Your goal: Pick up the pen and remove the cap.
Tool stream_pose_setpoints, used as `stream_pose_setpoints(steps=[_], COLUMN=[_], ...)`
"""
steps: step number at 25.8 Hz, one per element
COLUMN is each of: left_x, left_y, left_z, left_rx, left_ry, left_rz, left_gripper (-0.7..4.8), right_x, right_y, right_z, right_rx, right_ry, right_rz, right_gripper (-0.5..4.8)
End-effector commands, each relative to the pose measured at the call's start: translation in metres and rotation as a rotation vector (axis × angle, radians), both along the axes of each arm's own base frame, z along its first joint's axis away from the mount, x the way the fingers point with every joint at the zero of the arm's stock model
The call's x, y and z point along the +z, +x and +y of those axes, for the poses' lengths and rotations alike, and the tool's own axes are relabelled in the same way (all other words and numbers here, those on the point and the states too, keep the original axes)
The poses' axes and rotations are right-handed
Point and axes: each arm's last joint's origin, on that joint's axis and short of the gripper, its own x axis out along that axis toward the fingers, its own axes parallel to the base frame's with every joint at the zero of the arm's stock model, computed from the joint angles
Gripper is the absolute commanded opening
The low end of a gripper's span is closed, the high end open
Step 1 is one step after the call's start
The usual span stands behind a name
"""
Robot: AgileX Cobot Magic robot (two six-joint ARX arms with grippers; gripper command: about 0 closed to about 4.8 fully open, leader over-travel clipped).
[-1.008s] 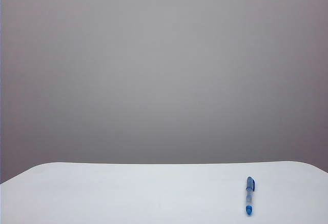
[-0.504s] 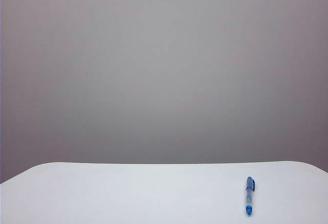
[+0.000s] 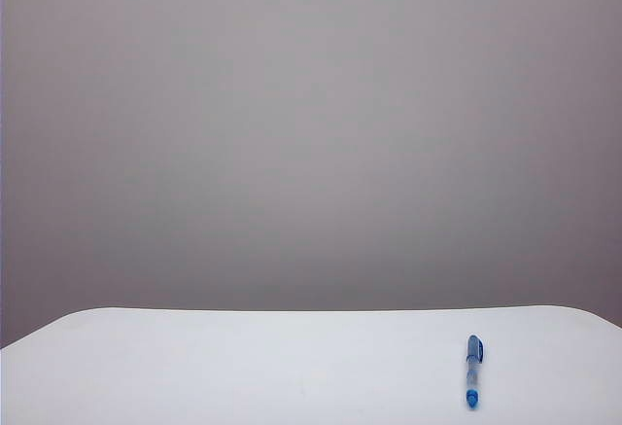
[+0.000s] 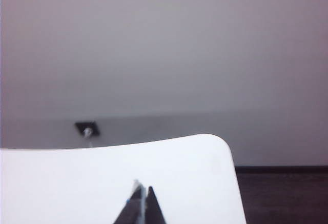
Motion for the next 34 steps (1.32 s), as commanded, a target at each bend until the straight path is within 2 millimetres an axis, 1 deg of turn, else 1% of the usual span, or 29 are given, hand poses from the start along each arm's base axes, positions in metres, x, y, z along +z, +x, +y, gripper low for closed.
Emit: stream_pose_setpoints(steps=[1, 5, 6, 7, 9, 10, 12, 13, 15, 19, 20, 22, 25, 26, 27, 29, 31, 32, 33, 34], left_x=[0.014, 0.034, 0.043, 0.052, 0.062, 0.065, 0.075, 0.078, 0.077, 0.064, 0.06, 0.052, 0.044, 0.042, 0.041, 0.04, 0.04, 0.04, 0.041, 0.041], left_y=[0.015, 0.038, 0.048, 0.057, 0.068, 0.072, 0.085, 0.094, 0.103, 0.118, 0.121, 0.127, 0.133, 0.133, 0.133, 0.133, 0.132, 0.131, 0.132, 0.132], left_z=[-0.002, -0.005, -0.006, -0.007, -0.009, -0.009, -0.012, -0.014, -0.02, -0.03, -0.033, -0.042, -0.054, -0.057, -0.062, -0.066, -0.072, -0.074, -0.074, -0.074], left_rx=[-0.031, -0.058, -0.062, -0.065, -0.067, -0.067, -0.072, -0.085, -0.125, -0.243, -0.253, -0.274, -0.272, -0.271, -0.268, -0.279, -0.301, -0.312, -0.319, -0.33], left_ry=[0.111, 0.183, 0.19, 0.195, 0.198, 0.199, 0.202, 0.199, 0.195, 0.161, 0.164, 0.185, 0.254, 0.281, 0.305, 0.336, 0.347, 0.358, 0.368, 0.384], left_rz=[0.081, 0.161, 0.192, 0.221, 0.242, 0.249, 0.272, 0.285, 0.304, 0.368, 0.386, 0.417, 0.433, 0.433, 0.433, 0.423, 0.412, 0.4, 0.389, 0.379], left_gripper=[-0.05, -0.05, -0.05, -0.05, -0.05, -0.05, -0.05, -0.05, -0.05, -0.05, -0.05, -0.05, -0.01, -0.01, 0.02, 0.32, 0.35, 0.36, 0.73, 1.23], right_x=[0.019, 0.041, 0.046, 0.049, 0.047, 0.045, 0.035, 0.026, 0.014, -0.01, -0.016, -0.028, -0.047, -0.052, -0.059, -0.07, -0.079, -0.087, -0.093, -0.097], right_y=[0.017, 0.043, 0.054, 0.066, 0.082, 0.087, 0.107, 0.12, 0.133, 0.159, 0.164, 0.174, 0.183, 0.185, 0.186, 0.188, 0.189, 0.189, 0.189, 0.189], right_z=[0.005, 0.013, 0.018, 0.022, 0.026, 0.028, 0.036, 0.04, 0.048, 0.061, 0.066, 0.071, 0.075, 0.077, 0.079, 0.081, 0.083, 0.085, 0.089, 0.092], right_rx=[0.017, 0.052, 0.079, 0.105, 0.104, 0.104, 0.112, 0.115, 0.127, 0.124, 0.114, 0.057, -0.02, -0.038, -0.065, -0.098, -0.11, -0.116, -0.12, -0.123], right_ry=[-0.032, -0.044, -0.044, -0.042, -0.049, -0.051, -0.069, -0.078, -0.094, -0.11, -0.102, -0.057, 0.029, 0.058, 0.093, 0.147, 0.153, 0.14, 0.134, 0.132], right_rz=[0.052, 0.142, 0.178, 0.208, 0.241, 0.257, 0.33, 0.374, 0.433, 0.59, 0.623, 0.693, 0.785, 0.813, 0.848, 0.905, 0.944, 0.979, 1.001, 1.012], right_gripper=[-0.01, -0.01, -0.01, -0.01, -0.02, -0.02, -0.02, -0.02, -0.01, 0.06, 0.38, 1.21, 2.03, 2.4, 2.88, 3.47, 3.85, 4.04, 4.05, 4.05])
